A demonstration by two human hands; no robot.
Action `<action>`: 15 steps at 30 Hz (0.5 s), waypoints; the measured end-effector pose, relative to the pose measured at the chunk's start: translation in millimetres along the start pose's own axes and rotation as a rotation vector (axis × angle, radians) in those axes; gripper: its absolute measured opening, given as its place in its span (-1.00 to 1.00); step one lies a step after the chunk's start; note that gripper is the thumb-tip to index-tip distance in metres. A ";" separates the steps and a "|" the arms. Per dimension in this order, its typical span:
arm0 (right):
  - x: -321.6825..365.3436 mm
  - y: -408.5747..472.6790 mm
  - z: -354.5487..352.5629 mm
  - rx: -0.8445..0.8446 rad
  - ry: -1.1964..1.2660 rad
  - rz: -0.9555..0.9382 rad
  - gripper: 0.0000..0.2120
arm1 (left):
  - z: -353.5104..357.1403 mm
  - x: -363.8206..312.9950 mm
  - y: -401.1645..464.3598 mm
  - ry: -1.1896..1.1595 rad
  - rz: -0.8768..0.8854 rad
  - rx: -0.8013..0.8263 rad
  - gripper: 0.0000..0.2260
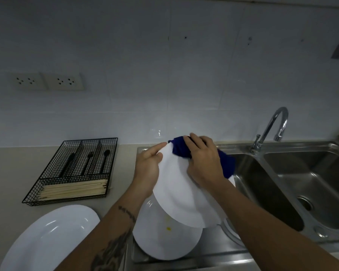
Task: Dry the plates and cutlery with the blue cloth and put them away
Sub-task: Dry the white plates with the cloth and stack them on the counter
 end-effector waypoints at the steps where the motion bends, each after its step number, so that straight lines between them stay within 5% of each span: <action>1: 4.4 2.8 -0.6 -0.024 0.038 -0.027 -0.42 | 0.1 -0.4 1.1 -0.030 -0.002 -0.010 -0.62; 4: 20.4 0.3 1.1 0.005 0.202 -0.073 -0.52 | -4.7 -6.8 12.9 -0.112 -0.013 -0.067 -0.61; 9: 43.3 -27.0 -11.7 0.311 0.353 -0.227 -0.51 | -27.1 -18.2 30.8 -0.107 0.044 -0.164 -0.63; 12: 28.6 -35.4 -23.9 0.409 0.298 -0.293 -0.50 | -42.7 -17.2 35.5 -0.102 0.050 -0.201 -0.63; 15: 4.4 -26.0 -22.8 0.304 0.107 -0.269 -0.50 | -45.0 -15.2 34.6 -0.090 0.067 -0.197 -0.62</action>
Point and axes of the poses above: each hand's wrist, its own y-axis towards the middle knuckle, its own z-axis out of the palm, x = y × z, the point moved 4 cm from there along y, towards the middle knuckle, and after that the axes turned 12 degrees about -x, right-handed, at the moved point
